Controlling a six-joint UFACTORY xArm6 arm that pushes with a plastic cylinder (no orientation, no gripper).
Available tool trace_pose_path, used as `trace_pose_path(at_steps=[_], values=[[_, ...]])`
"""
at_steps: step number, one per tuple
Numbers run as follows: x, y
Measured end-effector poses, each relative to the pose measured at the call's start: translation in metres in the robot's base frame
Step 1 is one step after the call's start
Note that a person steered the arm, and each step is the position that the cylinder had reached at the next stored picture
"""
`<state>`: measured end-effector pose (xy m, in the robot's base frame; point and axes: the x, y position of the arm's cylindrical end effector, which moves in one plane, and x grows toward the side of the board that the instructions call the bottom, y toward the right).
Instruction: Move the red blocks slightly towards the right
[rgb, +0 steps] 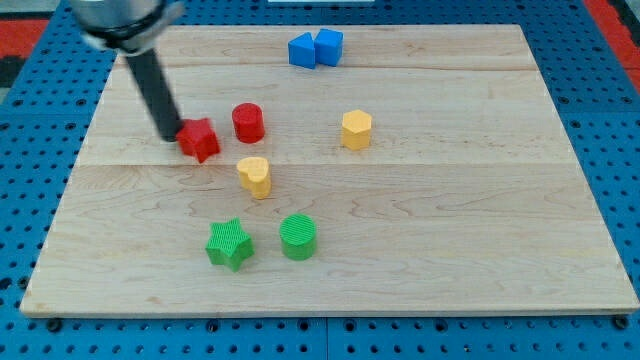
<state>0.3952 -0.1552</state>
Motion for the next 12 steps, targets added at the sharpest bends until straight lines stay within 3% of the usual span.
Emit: trace_pose_path(at_steps=[2,3,4,5,6,7,9,12], values=[[-0.003,0.044],[-0.014,0.004],[-0.030,0.068],[-0.031,0.075],[-0.018,-0.009],[0.050,-0.016],[0.023,0.066],[0.020,0.070]])
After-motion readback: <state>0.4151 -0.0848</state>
